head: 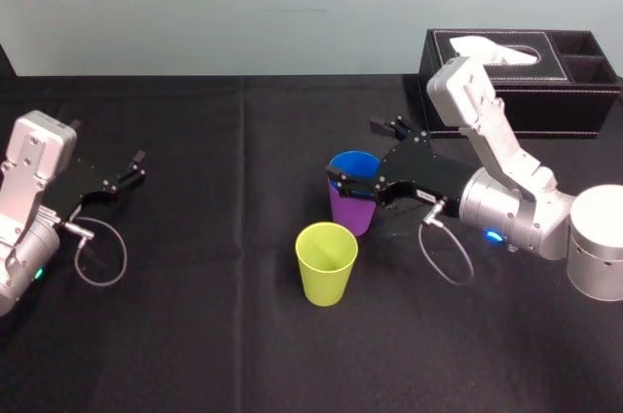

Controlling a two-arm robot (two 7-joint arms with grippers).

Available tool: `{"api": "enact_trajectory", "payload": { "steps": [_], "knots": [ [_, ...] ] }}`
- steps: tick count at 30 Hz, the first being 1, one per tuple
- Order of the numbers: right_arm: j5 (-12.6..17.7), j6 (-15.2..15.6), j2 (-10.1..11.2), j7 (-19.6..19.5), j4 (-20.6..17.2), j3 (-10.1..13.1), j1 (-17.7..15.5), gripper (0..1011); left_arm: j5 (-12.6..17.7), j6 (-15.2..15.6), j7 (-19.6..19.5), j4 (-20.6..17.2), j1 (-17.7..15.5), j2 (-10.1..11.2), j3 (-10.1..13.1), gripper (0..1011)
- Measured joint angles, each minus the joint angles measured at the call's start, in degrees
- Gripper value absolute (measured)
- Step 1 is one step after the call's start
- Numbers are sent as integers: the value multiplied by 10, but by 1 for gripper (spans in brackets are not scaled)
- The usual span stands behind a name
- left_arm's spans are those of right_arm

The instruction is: Stack the three plastic cups sequentially using one hand.

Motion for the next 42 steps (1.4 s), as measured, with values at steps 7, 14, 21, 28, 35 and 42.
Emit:
{"api": "enact_trajectory", "payload": {
  "steps": [7, 14, 21, 28, 35, 42],
  "knots": [
    [12, -15, 30, 5, -41, 22, -31, 1003, 0, 0, 0, 0, 0, 0, 0, 1011],
    [45, -38, 78, 37, -85, 46, -76, 1003, 0, 0, 0, 0, 0, 0, 0, 1011],
    [75, -67, 130, 69, -122, 61, -123, 1003, 0, 0, 0, 0, 0, 0, 0, 1011],
    [88, -87, 165, 76, -141, 67, -168, 1003, 0, 0, 0, 0, 0, 0, 0, 1011],
    [87, -91, 168, 80, -129, 53, -172, 1003, 0, 0, 0, 0, 0, 0, 0, 1011],
    [78, -90, 157, 87, -103, 29, -153, 1003, 0, 0, 0, 0, 0, 0, 0, 1011]
  ]
}}
